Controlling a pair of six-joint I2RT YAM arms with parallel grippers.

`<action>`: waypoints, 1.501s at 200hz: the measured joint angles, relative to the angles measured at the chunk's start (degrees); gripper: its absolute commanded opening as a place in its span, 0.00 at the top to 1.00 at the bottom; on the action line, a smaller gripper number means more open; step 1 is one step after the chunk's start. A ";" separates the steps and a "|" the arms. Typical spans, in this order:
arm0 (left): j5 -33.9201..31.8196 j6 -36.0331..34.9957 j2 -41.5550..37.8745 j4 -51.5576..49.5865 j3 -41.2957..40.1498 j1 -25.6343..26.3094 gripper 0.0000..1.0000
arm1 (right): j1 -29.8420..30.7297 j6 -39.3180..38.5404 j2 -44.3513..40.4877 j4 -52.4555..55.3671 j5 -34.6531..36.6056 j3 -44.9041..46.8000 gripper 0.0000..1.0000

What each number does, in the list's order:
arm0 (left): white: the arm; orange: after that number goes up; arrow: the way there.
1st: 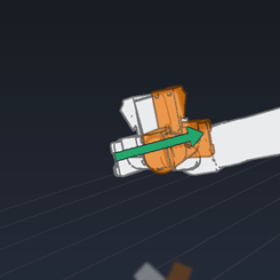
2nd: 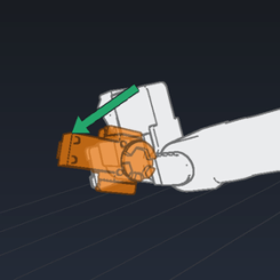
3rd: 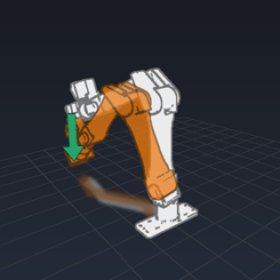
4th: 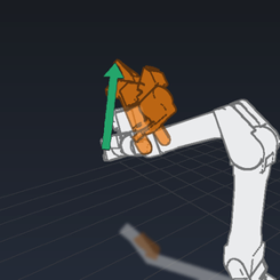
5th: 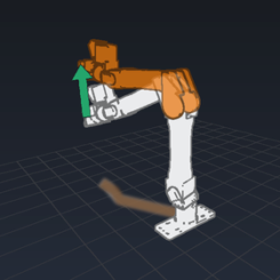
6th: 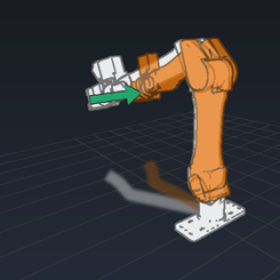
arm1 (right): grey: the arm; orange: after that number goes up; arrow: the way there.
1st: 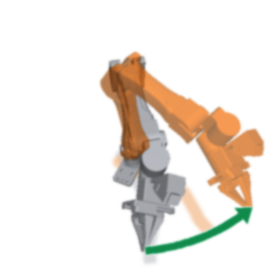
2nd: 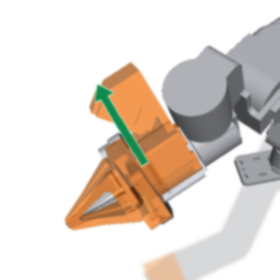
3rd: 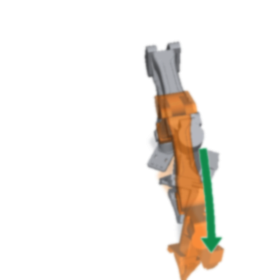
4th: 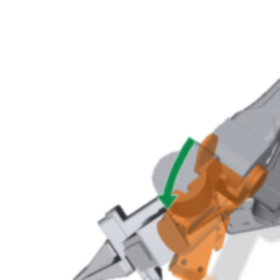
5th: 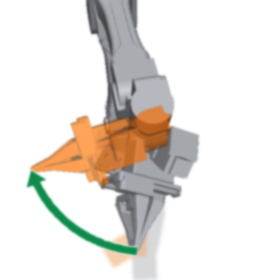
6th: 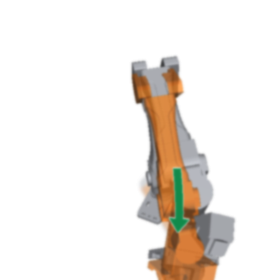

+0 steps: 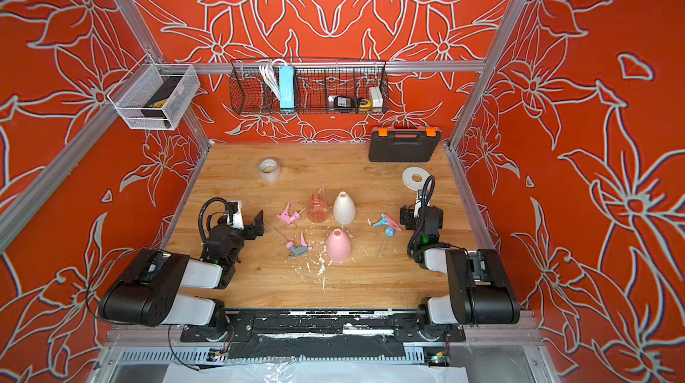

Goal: Attach spray nozzles to spray bottles
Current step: Pick up the spray bottle from the center of the board.

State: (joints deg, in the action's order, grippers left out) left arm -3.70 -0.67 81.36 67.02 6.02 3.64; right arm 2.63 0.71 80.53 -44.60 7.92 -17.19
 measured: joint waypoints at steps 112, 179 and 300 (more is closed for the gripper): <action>0.00 0.00 0.00 -0.02 0.00 0.00 0.02 | 0.00 0.00 0.00 0.00 0.02 0.00 0.03; 0.00 0.00 0.00 -0.02 0.00 0.00 0.02 | 0.00 0.00 0.00 0.00 0.04 0.00 0.03; 2.62 6.25 -24.72 -29.29 16.98 14.93 0.02 | 1.07 8.98 -33.48 31.52 2.73 -11.93 0.03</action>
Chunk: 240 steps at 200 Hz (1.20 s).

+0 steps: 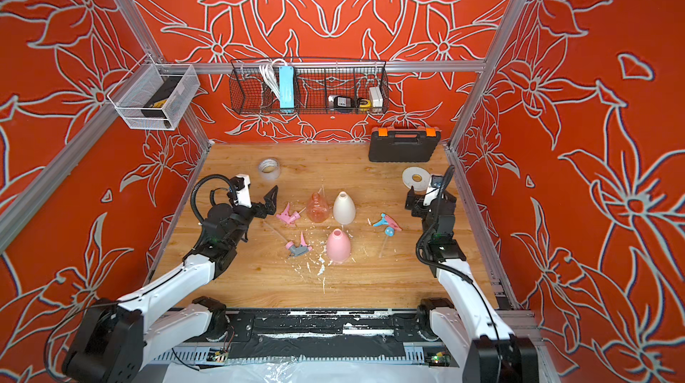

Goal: Attach spray nozzles to spray bottles
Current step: Pick up the spray bottle from the center of the board.

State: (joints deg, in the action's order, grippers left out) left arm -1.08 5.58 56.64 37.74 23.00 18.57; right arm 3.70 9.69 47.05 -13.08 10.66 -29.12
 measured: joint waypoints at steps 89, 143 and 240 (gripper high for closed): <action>0.90 18.27 -11.87 -11.19 -10.43 3.26 0.02 | 0.00 22.47 -9.29 23.17 -3.08 -1.55 0.03; -12.31 25.05 -16.31 -16.35 -13.25 3.23 0.02 | 6.75 26.05 7.72 31.21 -4.39 -9.33 0.03; -20.00 32.72 -16.35 -18.45 -16.81 3.19 0.02 | 35.80 17.31 30.45 37.73 -2.97 -39.17 0.35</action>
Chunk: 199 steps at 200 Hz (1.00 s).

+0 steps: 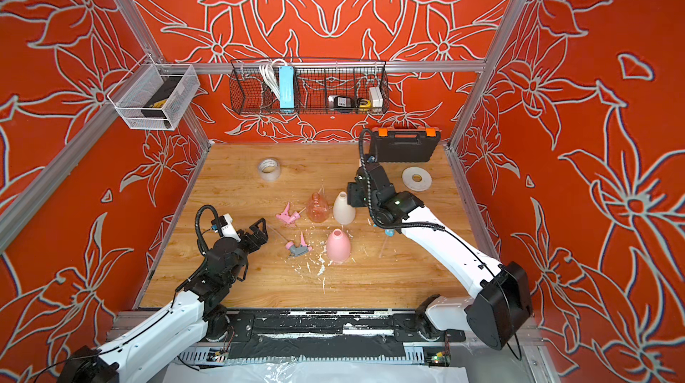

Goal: Attach spray nozzles to spray bottles
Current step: Pick up the spray bottle from the center of the board.

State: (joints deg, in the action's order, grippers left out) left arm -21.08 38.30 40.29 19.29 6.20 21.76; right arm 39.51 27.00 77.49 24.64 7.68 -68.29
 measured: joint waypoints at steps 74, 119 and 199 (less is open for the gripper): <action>-1.18 1.18 -1.70 -0.96 0.11 -0.07 0.02 | 5.11 -3.56 7.48 2.71 0.24 -5.27 0.40; -0.85 1.16 -0.28 -0.52 0.11 -0.07 0.02 | 5.31 -4.42 6.58 3.85 -0.74 -3.87 0.40; 3.13 0.00 5.11 2.23 0.11 -0.04 0.02 | 10.01 -4.17 -6.10 0.68 -6.27 12.94 0.42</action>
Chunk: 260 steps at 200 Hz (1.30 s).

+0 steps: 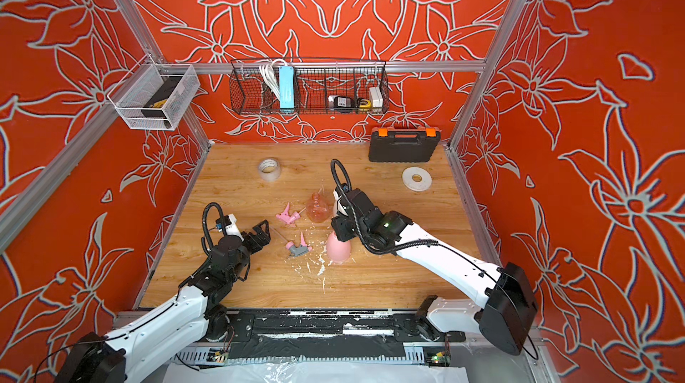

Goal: Attach spray nozzles to spray bottles
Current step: Pick up the spray bottle from the center of the board.

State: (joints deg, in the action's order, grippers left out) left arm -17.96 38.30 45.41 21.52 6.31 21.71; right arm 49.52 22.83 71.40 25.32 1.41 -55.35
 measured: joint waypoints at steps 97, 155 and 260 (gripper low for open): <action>1.68 -1.05 -0.46 1.97 0.00 -0.02 0.02 | 4.57 0.96 1.64 -8.87 2.19 4.81 0.55; 1.88 -1.05 -0.46 2.16 0.00 -0.02 0.02 | 7.65 2.47 1.68 -14.10 6.73 8.68 0.59; 1.97 -1.01 -0.66 2.16 -0.02 -0.02 0.02 | 8.96 3.61 1.68 -18.95 11.04 10.56 0.67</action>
State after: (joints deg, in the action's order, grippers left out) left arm -15.99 37.30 44.75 23.68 6.28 21.69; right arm 58.48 26.44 73.08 6.37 12.45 -44.80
